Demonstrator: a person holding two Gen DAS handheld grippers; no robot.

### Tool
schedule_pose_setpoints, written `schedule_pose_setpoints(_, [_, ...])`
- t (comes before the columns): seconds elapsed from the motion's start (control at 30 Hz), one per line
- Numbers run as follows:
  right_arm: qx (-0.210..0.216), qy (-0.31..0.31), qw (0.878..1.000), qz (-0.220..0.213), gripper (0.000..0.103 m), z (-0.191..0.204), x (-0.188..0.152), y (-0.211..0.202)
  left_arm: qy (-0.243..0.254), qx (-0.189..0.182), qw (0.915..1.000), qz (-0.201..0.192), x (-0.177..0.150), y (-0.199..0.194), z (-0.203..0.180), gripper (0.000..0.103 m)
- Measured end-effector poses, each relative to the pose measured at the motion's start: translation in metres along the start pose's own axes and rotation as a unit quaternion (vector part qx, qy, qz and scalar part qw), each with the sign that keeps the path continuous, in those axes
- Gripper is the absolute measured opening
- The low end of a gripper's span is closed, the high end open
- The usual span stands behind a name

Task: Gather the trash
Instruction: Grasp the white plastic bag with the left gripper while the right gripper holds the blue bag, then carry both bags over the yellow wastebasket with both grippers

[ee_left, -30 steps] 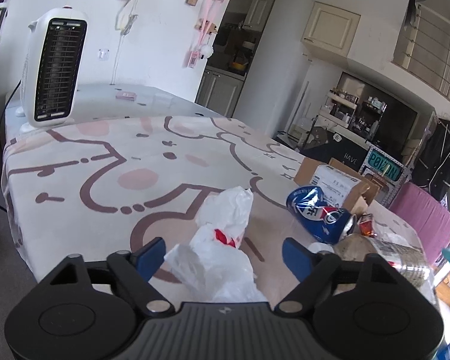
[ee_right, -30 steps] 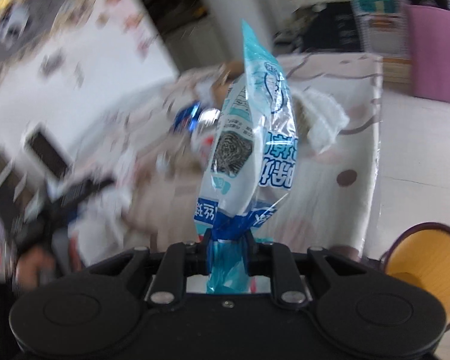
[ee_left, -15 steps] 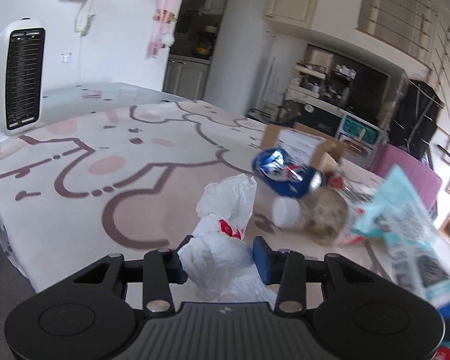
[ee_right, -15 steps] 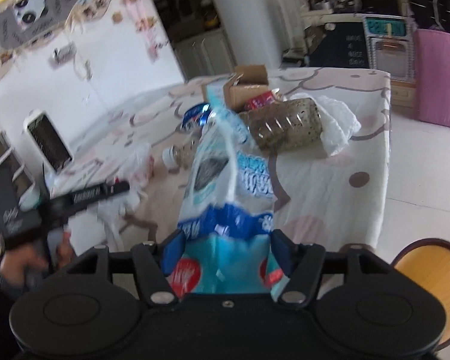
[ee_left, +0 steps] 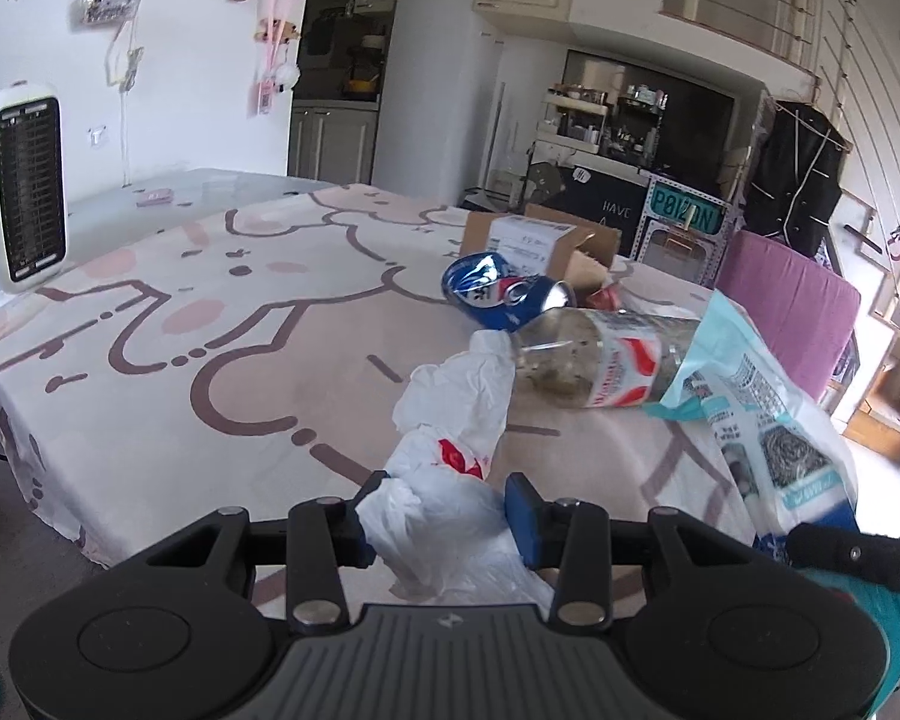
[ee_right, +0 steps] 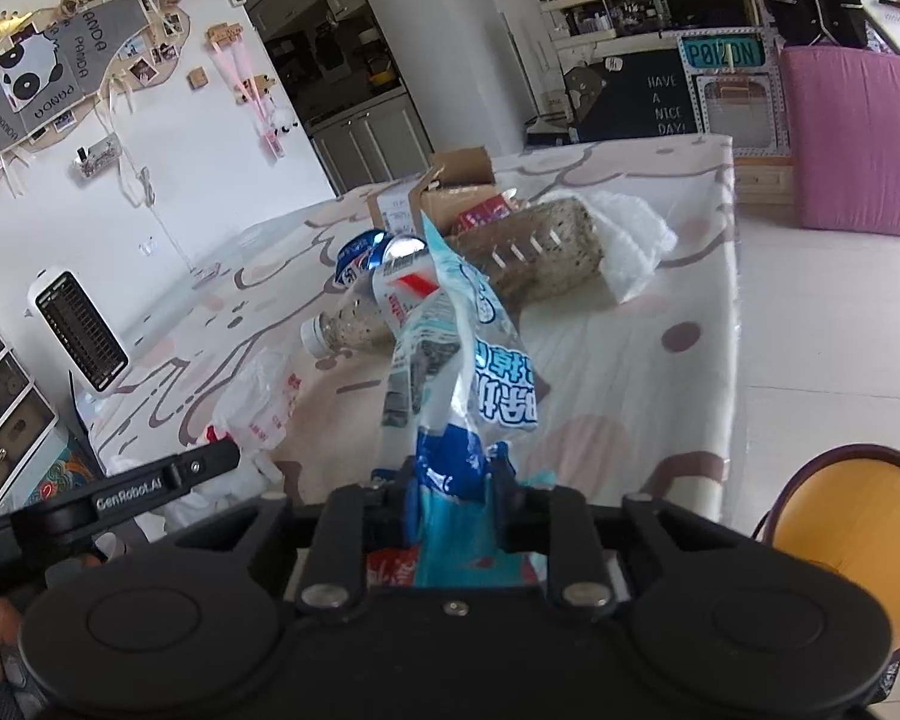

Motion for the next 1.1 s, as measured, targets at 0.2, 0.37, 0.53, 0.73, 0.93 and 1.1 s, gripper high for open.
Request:
schedule_pose_setpoints(0.2, [-0.001, -0.003, 1.000, -0.028, 0.021, -0.001, 0.008, -0.028, 0.011, -0.002, 0.9996, -0.027, 0.012, -0.027, -0.012, 0.042])
schedule_pose_setpoints(0.37, [-0.005, 0.005, 0.998, -0.056, 0.021, -0.008, 0.017, -0.057, 0.020, -0.006, 0.9986, -0.048, 0.023, -0.046, -0.025, 0.042])
schedule_pose_setpoints(0.53, [-0.017, 0.018, 0.997, -0.078, 0.021, -0.023, 0.023, -0.084, 0.033, -0.022, 0.9972, -0.063, 0.030, -0.061, -0.048, 0.042])
schedule_pose_setpoints(0.73, [-0.033, 0.035, 0.994, -0.103, 0.021, -0.048, 0.025, -0.116, 0.051, -0.051, 0.9947, -0.073, 0.031, -0.071, -0.087, 0.042])
schedule_pose_setpoints(0.93, [-0.060, 0.047, 0.990, -0.119, 0.021, -0.081, 0.026, -0.145, 0.071, -0.085, 0.9913, -0.071, 0.026, -0.072, -0.135, 0.042])
schedule_pose_setpoints(1.1, [-0.086, 0.060, 0.986, -0.129, 0.021, -0.111, 0.024, -0.165, 0.086, -0.113, 0.9876, -0.067, 0.022, -0.069, -0.171, 0.042])
Point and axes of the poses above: each gripper's, at about its wrist camera, not at the fingertips, and y roughly the way its jaws point, z to its left, x to its top, the point moved 9 cm from there along y, roughly the way its jaws point, and after that the axes turned 2 degrees about y, right-handed, at the moved point
